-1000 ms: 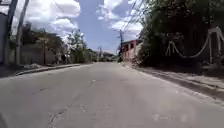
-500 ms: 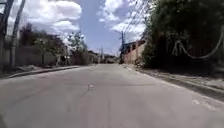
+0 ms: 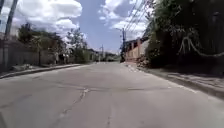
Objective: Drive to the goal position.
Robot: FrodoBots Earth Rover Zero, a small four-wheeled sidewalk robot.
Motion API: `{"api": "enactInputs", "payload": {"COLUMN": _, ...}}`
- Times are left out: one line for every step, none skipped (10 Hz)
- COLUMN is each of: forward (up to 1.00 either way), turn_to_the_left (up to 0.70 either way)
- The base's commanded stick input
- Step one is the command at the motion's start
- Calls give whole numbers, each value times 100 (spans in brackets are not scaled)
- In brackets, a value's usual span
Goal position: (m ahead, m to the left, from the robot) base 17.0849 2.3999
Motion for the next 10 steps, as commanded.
{"api": "enactInputs", "payload": {"forward": 100, "turn_to_the_left": 0}}
{"api": "enactInputs", "payload": {"forward": 100, "turn_to_the_left": 0}}
{"api": "enactInputs", "payload": {"forward": 100, "turn_to_the_left": 0}}
{"api": "enactInputs", "payload": {"forward": 100, "turn_to_the_left": 0}}
{"api": "enactInputs", "payload": {"forward": 100, "turn_to_the_left": 0}}
{"api": "enactInputs", "payload": {"forward": 100, "turn_to_the_left": 0}}
{"api": "enactInputs", "payload": {"forward": 100, "turn_to_the_left": 0}}
{"api": "enactInputs", "payload": {"forward": 100, "turn_to_the_left": 0}}
{"api": "enactInputs", "payload": {"forward": 100, "turn_to_the_left": 0}}
{"api": "enactInputs", "payload": {"forward": 100, "turn_to_the_left": 0}}
